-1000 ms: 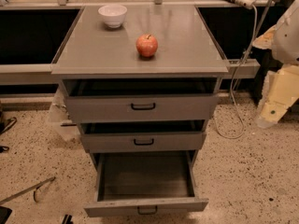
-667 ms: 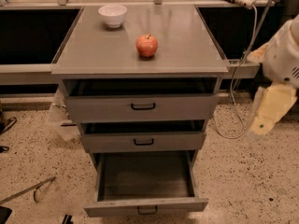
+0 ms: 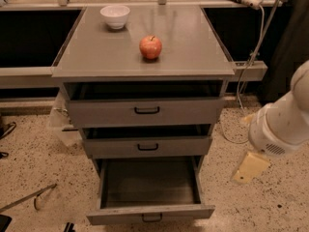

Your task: Close bottom drawer

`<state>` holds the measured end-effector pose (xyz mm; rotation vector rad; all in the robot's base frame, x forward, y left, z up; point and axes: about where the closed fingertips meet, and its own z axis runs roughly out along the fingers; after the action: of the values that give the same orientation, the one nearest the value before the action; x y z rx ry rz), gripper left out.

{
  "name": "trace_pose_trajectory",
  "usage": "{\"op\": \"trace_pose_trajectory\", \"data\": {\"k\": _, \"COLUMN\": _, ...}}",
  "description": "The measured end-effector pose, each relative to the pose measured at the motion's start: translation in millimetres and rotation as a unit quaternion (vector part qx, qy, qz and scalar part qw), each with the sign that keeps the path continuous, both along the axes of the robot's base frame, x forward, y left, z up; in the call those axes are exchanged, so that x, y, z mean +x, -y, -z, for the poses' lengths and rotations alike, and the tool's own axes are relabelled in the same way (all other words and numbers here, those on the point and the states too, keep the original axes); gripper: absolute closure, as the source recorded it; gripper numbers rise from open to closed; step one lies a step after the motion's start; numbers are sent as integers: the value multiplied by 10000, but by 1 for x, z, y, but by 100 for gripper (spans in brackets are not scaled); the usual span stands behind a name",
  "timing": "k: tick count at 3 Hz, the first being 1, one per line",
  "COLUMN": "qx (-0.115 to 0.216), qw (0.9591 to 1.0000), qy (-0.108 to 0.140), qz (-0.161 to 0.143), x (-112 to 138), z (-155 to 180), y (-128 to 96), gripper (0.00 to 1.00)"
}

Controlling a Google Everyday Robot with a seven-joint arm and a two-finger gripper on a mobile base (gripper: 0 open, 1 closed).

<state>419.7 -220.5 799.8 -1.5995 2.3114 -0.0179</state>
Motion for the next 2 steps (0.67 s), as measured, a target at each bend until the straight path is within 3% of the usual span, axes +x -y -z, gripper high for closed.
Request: {"op": "trace_pose_trajectory", "data": {"k": 2, "qx": 11, "qw": 9999, "qy": 126, "qz": 38, "x": 2, "z": 17, "y": -1, "gripper": 65}}
